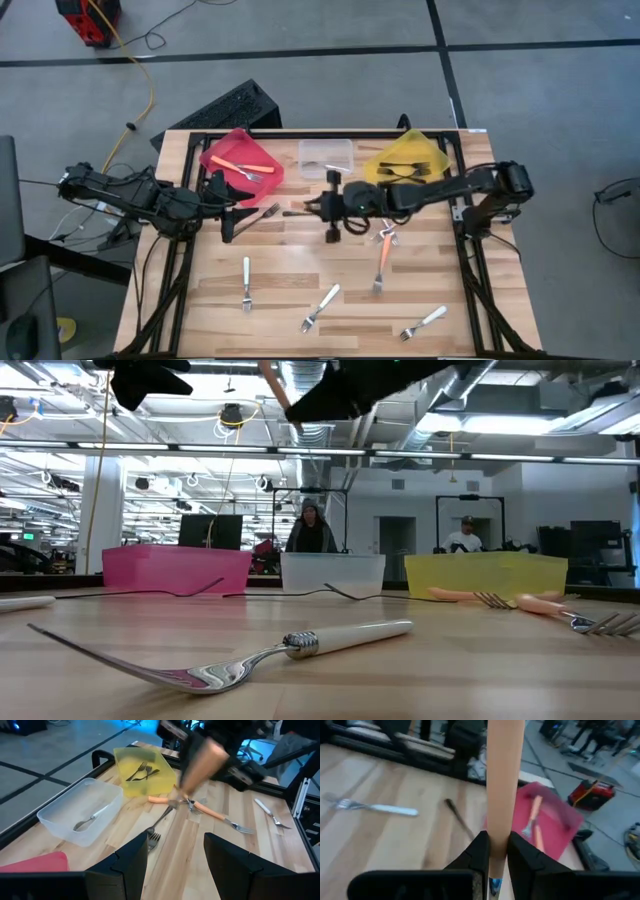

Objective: Sort silverware by color (type)
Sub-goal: Put the orange fork into the red bin

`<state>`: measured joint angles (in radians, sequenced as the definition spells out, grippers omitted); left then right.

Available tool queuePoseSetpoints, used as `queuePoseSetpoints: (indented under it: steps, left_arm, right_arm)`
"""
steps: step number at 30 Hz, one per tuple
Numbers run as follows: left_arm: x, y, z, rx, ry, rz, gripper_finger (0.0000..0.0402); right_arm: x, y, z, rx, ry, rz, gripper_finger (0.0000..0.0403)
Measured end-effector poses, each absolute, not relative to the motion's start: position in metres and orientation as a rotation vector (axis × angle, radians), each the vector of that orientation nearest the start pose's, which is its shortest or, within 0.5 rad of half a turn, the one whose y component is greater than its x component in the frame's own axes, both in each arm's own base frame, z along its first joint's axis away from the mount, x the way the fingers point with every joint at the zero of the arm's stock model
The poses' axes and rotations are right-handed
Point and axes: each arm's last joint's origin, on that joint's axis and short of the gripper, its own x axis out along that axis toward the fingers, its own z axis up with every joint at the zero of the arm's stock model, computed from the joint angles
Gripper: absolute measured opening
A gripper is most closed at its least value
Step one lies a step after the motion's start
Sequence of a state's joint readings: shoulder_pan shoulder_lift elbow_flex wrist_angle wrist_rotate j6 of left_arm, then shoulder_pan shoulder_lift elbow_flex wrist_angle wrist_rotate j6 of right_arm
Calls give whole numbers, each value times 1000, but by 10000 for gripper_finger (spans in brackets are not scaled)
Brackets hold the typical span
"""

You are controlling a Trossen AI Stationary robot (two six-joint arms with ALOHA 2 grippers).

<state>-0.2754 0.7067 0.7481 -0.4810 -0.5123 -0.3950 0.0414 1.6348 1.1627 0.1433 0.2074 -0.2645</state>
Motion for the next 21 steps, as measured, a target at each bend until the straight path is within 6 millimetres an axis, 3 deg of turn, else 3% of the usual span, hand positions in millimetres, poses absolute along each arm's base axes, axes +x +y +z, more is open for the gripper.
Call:
queuePoseSetpoints:
  steps: [6, 14, 21]
  left_arm:
    - [144, -26, 306, -182, 356, 301, 180]
    - [143, -26, 305, -163, 368, 303, 180]
    - [141, -26, 305, -160, 370, 288, 180]
  right_arm:
    - [409, -30, 269, -271, 215, -224, 70]
    - [464, -58, 254, -275, 199, -222, 70]
    - [491, -97, 263, -226, 114, -218, 70]
